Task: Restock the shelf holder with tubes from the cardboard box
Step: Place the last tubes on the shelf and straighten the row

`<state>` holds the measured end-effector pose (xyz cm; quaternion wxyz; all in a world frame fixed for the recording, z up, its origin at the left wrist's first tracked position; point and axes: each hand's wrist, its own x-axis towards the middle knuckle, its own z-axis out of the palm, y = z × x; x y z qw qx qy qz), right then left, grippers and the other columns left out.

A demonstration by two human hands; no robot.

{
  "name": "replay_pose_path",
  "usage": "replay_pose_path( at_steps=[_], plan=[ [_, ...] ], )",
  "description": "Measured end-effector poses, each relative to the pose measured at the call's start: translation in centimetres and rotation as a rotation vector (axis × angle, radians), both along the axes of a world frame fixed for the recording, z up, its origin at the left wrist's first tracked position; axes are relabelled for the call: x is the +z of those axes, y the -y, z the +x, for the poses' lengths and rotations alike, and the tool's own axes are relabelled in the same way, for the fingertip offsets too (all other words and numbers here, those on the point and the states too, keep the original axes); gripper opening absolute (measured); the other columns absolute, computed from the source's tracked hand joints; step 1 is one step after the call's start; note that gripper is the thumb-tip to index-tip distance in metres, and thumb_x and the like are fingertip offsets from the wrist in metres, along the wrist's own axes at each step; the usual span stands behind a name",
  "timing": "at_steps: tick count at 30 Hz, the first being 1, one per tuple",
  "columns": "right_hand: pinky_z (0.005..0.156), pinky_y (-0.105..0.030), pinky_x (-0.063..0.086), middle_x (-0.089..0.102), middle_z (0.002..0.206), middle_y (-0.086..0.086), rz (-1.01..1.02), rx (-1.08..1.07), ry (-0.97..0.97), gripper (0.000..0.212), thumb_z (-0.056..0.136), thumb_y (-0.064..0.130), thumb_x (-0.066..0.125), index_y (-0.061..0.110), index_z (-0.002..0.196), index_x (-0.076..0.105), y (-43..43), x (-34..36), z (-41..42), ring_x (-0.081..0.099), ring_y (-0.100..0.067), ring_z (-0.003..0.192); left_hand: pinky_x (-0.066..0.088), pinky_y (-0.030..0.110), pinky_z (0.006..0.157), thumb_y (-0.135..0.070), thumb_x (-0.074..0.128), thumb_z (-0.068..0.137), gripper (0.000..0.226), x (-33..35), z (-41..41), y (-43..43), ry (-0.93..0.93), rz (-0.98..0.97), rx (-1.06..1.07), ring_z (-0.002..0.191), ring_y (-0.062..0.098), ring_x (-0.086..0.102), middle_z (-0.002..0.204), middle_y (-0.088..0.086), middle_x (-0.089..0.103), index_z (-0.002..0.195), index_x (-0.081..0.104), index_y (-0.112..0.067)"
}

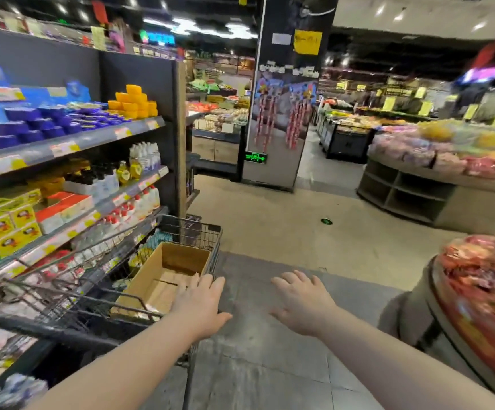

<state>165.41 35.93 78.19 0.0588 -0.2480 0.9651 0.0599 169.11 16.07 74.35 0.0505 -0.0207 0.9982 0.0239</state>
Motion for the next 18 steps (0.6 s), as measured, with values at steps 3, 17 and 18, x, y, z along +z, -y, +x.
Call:
replay_pose_path(
  at_steps=[3, 17, 18],
  plan=[
    [0.114, -0.048, 0.02, 0.03, 0.15, -0.003, -0.011, -0.022, 0.011, 0.062, 0.093, 0.05, 0.044, 0.02, 0.145, 0.028, 0.3, -0.6, -4.8, 0.02, -0.024, 0.142, 0.02, 0.048, 0.114, -0.057, 0.046, 0.087, 0.075, -1.1, -5.1, 0.2, 0.019, 0.015, -0.002, 0.141, 0.027, 0.02, 0.151, 0.003, 0.026, 0.147, 0.015, -0.022],
    [0.115, -0.051, 0.015, 0.028, 0.151, -0.005, 0.041, 0.23, 0.133, 0.061, 0.094, 0.043, 0.045, 0.019, 0.146, 0.025, 4.3, -6.6, -26.2, 0.017, -0.027, 0.143, 0.023, 0.045, 0.112, -0.052, 0.048, 0.087, 0.071, -7.0, -20.9, 2.5, 0.137, 0.021, 0.214, 0.139, 0.025, 0.025, 0.151, 0.003, 0.026, 0.145, 0.021, -0.021],
    [0.115, -0.051, 0.015, 0.029, 0.151, -0.005, 0.039, 0.275, 0.137, 0.06, 0.094, 0.043, 0.045, 0.018, 0.146, 0.026, 4.7, -6.8, -27.9, 0.017, -0.028, 0.143, 0.022, 0.046, 0.113, -0.052, 0.048, 0.088, 0.072, -7.4, -21.8, 2.8, 0.159, 0.034, 0.268, 0.139, 0.025, 0.024, 0.152, 0.003, 0.025, 0.146, 0.02, -0.021]
  ],
)
